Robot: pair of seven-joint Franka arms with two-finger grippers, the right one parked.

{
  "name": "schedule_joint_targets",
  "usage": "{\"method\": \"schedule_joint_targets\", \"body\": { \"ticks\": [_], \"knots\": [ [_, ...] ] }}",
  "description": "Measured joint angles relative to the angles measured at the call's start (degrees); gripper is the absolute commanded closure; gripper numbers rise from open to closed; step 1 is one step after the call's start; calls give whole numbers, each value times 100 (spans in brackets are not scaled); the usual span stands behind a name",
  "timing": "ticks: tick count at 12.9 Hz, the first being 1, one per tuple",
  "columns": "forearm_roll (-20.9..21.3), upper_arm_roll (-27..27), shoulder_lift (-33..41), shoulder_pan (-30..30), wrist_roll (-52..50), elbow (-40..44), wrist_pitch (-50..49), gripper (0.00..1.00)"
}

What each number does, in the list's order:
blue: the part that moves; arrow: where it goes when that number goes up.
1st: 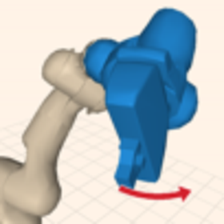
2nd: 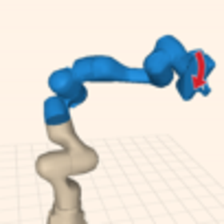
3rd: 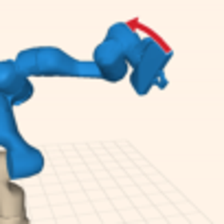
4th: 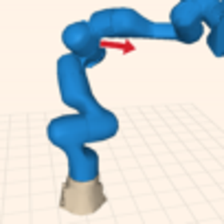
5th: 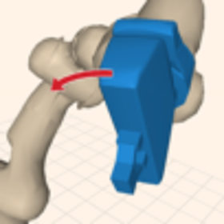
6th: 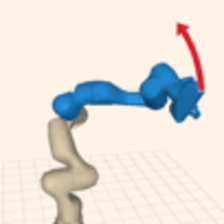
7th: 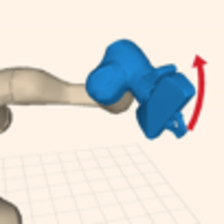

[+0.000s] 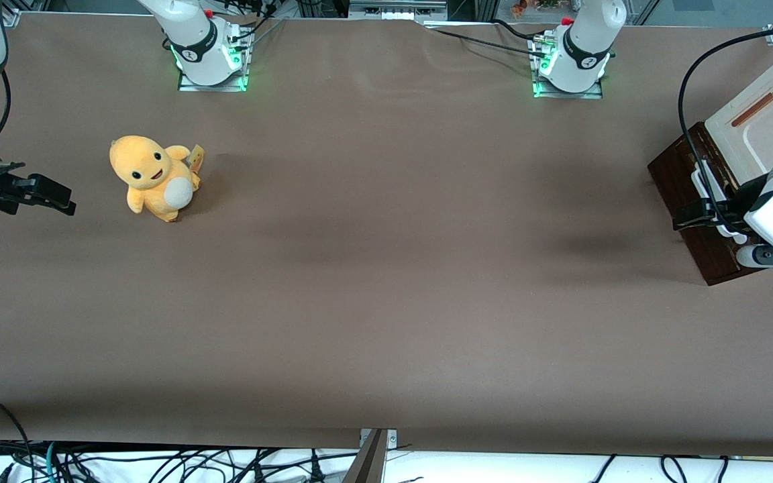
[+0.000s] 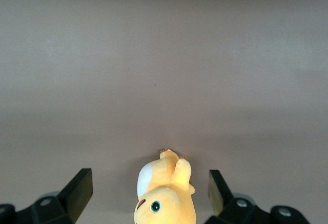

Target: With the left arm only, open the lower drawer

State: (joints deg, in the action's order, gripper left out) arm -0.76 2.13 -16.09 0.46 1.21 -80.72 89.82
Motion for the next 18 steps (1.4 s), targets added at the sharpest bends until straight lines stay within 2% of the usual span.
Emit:
{"method": "schedule_joint_targets", "body": {
  "ticks": [13,18],
  "knots": [
    [19,-15,8,37,-2,3,-219,0],
    [523,-92,8,149,-331,4,-406,0]
  ]
}}
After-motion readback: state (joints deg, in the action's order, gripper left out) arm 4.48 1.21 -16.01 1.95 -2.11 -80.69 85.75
